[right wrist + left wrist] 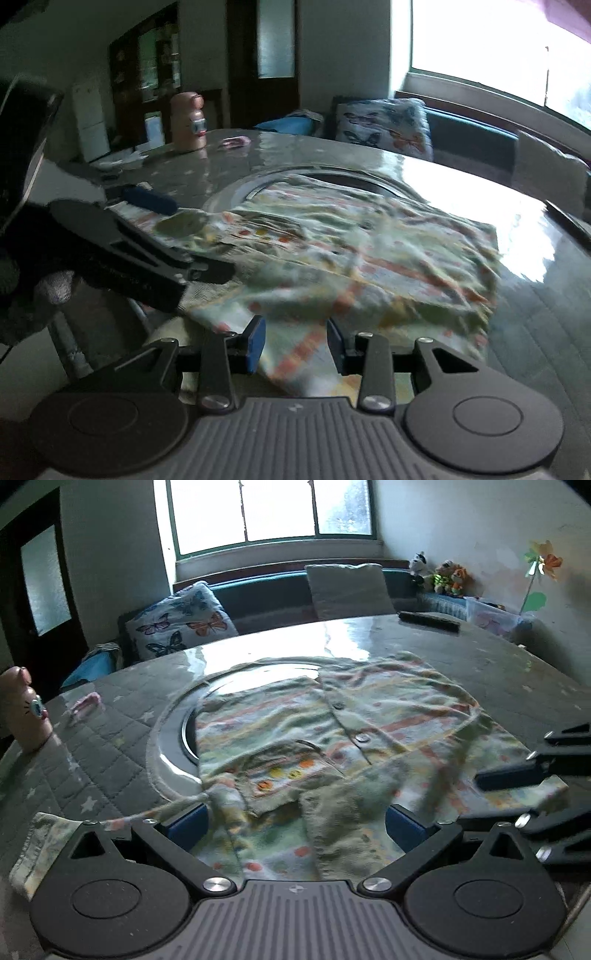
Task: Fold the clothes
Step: 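Move the left tool to the opposite shirt side and grasp its edge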
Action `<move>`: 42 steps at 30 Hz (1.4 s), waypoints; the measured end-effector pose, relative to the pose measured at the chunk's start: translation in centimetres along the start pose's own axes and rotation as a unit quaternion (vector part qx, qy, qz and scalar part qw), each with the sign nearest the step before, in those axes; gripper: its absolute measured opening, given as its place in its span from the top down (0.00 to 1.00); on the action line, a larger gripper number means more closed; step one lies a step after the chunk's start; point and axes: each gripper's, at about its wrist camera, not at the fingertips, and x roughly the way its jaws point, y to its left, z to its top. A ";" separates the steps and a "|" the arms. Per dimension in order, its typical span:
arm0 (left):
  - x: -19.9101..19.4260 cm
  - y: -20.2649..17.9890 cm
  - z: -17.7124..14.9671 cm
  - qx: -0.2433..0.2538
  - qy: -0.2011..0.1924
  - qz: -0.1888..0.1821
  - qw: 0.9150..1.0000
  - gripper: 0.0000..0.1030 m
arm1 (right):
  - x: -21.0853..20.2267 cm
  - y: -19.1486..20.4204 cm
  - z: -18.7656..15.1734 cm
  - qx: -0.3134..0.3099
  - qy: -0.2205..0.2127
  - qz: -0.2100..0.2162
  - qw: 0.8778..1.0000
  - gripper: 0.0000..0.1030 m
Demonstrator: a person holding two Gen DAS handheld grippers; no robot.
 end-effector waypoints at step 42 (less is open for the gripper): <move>-3.4 20.0 -6.9 -0.246 0.023 0.245 0.937 0.23 | 3.2 1.8 2.4 -0.017 0.005 0.036 0.999 0.49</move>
